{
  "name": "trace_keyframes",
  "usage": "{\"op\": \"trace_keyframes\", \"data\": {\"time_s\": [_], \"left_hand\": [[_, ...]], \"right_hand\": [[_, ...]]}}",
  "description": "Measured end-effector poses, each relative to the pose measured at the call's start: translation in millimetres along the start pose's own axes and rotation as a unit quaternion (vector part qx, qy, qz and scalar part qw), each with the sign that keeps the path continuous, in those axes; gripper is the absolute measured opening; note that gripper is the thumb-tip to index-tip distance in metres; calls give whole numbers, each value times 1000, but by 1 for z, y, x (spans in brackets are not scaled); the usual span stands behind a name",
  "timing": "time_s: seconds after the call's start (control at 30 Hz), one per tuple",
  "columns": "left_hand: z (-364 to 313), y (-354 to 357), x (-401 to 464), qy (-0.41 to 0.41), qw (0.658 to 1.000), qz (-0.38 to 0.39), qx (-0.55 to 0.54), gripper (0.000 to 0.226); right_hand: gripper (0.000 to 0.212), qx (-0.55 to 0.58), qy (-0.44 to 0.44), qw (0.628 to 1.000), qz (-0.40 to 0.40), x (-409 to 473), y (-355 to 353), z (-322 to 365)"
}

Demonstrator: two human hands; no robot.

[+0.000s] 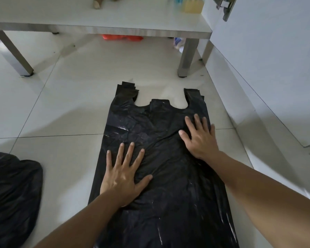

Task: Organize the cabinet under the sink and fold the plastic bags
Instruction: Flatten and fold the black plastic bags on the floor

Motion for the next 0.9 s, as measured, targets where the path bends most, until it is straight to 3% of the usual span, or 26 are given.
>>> {"op": "trace_keyframes", "data": {"time_s": [0.1, 0.23, 0.3, 0.33, 0.4, 0.5, 0.6, 0.67, 0.77, 0.83, 0.9], "left_hand": [[0, 2, 1, 4, 1000, 0, 3, 82], [-2, 2, 2, 3, 1000, 7, 4, 83], [-3, 0, 3, 1, 1000, 9, -1, 83], [-4, -1, 3, 1, 1000, 9, -4, 83], [-3, -3, 4, -1, 1000, 8, -11, 82], [-3, -5, 5, -1, 1000, 3, -16, 81], [-2, -6, 5, -3, 1000, 3, -23, 81], [-1, -5, 6, -3, 1000, 2, -31, 81], [0, -4, 7, -5, 999, 0, -40, 81], [0, -3, 7, -4, 999, -7, -44, 81], [0, -3, 8, -3, 999, -11, -47, 82]], "right_hand": [[67, -14, -61, 998, 33, 19, 8, 8], [66, -5, 26, 997, 67, 58, -2, -10], [67, 7, 55, 998, 34, 69, -13, -4], [66, 11, 31, 999, -1, 68, -18, 11], [57, 52, -96, 992, -60, 56, -23, 61], [35, 144, -277, 946, -86, 36, -23, 134], [16, 151, -336, 921, -124, 39, -24, 178], [23, 96, -341, 934, -54, 49, -14, 199], [50, -53, -248, 967, 27, 81, 0, 208], [54, -81, -186, 979, 19, 96, -6, 213], [53, -66, -205, 976, -38, 90, -13, 228]]}}
Point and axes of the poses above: each hand's wrist, its own x-axis towards the middle knuckle, its own y-axis out of the palm, z = x × y, the point moved 5 cm from there along x, towards the middle knuckle, and after that the axes turned 6 degrees about y, right-handed, at the moved point
